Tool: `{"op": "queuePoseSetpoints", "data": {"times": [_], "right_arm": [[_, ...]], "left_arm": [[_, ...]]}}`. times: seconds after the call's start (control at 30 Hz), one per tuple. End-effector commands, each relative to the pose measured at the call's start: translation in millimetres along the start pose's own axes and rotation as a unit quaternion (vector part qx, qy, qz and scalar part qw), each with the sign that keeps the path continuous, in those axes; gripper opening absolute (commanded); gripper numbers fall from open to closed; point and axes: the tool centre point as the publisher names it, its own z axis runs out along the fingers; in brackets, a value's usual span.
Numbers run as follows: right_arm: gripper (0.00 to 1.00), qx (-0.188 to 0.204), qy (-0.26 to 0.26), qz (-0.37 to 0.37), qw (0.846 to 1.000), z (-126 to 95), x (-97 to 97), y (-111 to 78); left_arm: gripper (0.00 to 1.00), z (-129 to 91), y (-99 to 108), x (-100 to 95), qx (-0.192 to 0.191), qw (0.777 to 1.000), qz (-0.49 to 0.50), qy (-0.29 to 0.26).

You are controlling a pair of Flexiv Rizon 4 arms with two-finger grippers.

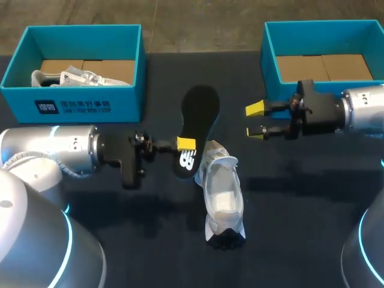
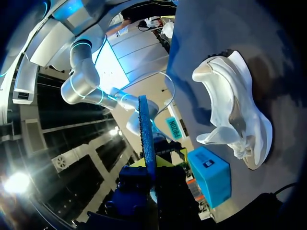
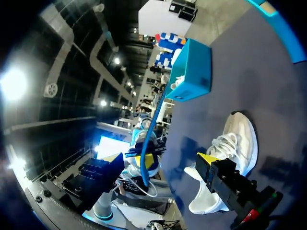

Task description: Take the shoe out of the shoebox, open the shoe tongue, remove and reinsert the insole, then place the shoe into the shoebox

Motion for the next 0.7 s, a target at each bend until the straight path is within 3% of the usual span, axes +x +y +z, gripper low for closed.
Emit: {"op": "queuePoseSetpoints", "data": {"times": [0.03, 0.27, 0.7], "right_arm": [[1.00, 0.008, -0.001, 0.006, 1.000, 22.0, -0.2, 9.9], [1.00, 0.022, 0.005, 0.016, 1.000, 40.3, 4.5, 8.5], [1.00, 0.024, 0.014, 0.024, 0.999, 55.0, 11.6, -1.8]], "left_arm": [[0.00, 12.6, -4.1, 8.8, -0.006, 1.000, 0.017, 0.002], [0.00, 18.3, -1.4, 14.0, -0.018, 0.999, 0.028, 0.001], [0.00, 19.8, 3.8, 18.5, -0.056, 0.998, 0.038, 0.008]]}}
